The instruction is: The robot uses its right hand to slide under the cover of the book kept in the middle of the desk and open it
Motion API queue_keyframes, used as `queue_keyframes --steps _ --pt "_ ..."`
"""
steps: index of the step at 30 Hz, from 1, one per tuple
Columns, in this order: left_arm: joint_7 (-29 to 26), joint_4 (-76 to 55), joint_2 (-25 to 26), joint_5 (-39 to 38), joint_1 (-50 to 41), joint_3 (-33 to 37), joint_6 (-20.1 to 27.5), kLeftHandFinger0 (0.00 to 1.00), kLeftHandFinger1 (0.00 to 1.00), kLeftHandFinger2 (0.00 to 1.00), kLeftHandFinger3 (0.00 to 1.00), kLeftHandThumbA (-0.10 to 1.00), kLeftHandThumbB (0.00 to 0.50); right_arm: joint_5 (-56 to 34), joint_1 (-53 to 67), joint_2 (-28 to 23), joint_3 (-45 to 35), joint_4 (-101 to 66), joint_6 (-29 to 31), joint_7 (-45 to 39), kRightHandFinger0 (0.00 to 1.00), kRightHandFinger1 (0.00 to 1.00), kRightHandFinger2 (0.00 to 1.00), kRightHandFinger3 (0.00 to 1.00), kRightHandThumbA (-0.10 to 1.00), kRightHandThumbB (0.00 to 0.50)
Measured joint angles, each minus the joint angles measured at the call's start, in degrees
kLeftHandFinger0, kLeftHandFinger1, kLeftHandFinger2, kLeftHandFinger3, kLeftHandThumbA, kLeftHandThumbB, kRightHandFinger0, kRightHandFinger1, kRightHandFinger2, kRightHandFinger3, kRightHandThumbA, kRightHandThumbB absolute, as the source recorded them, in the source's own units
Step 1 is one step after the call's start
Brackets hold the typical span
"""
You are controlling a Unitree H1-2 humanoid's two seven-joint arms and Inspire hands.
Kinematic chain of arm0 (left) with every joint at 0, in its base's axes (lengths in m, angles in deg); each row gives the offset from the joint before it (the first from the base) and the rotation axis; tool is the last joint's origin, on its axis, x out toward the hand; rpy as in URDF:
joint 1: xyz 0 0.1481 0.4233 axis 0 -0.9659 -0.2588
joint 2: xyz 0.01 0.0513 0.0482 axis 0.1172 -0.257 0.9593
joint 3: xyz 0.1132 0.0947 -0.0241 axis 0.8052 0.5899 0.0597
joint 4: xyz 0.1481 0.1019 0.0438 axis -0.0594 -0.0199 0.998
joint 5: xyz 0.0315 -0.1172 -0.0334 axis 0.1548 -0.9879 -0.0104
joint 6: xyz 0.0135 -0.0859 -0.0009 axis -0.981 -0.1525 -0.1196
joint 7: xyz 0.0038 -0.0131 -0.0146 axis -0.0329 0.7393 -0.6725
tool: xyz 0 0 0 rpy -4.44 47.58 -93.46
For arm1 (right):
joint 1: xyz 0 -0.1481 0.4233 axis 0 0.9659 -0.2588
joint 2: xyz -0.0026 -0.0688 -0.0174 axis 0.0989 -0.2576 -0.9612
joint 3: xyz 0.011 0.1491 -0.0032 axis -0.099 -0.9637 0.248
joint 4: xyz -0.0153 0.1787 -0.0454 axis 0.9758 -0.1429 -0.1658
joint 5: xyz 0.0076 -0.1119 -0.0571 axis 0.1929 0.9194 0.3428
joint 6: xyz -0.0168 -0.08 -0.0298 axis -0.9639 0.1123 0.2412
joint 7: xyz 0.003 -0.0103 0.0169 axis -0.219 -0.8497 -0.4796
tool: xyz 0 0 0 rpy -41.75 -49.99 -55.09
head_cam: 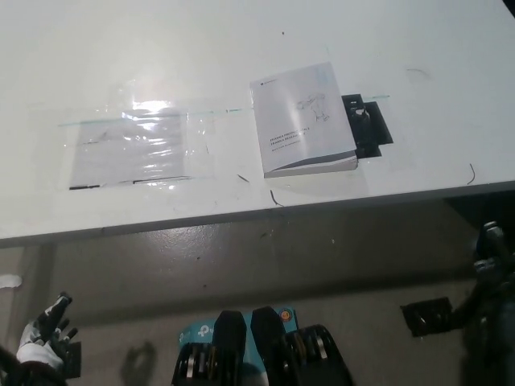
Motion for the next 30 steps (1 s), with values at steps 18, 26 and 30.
queue_keyframes --steps 18,26,30 --pt "-0.05 0.79 0.67 -2.87 0.26 0.51 0.14 1.00 1.00 1.00 1.00 0.56 0.000 -7.14 -4.34 -3.80 -10.09 -6.38 9.12 13.60 1.00 1.00 1.00 1.00 0.74 0.000" --pt "-0.31 1.06 0.88 -2.99 0.30 0.78 0.15 1.00 1.00 1.00 1.00 0.53 0.000 -8.49 -5.37 -3.75 -9.96 -13.91 11.94 17.86 1.00 1.00 1.00 1.00 0.70 0.000" --pt "-0.47 1.06 1.03 -3.00 0.28 1.00 0.11 1.00 1.00 1.00 1.00 0.55 0.000 -8.14 -5.65 -3.42 -7.15 -19.36 12.34 19.61 0.90 0.94 0.98 1.00 0.69 0.000"
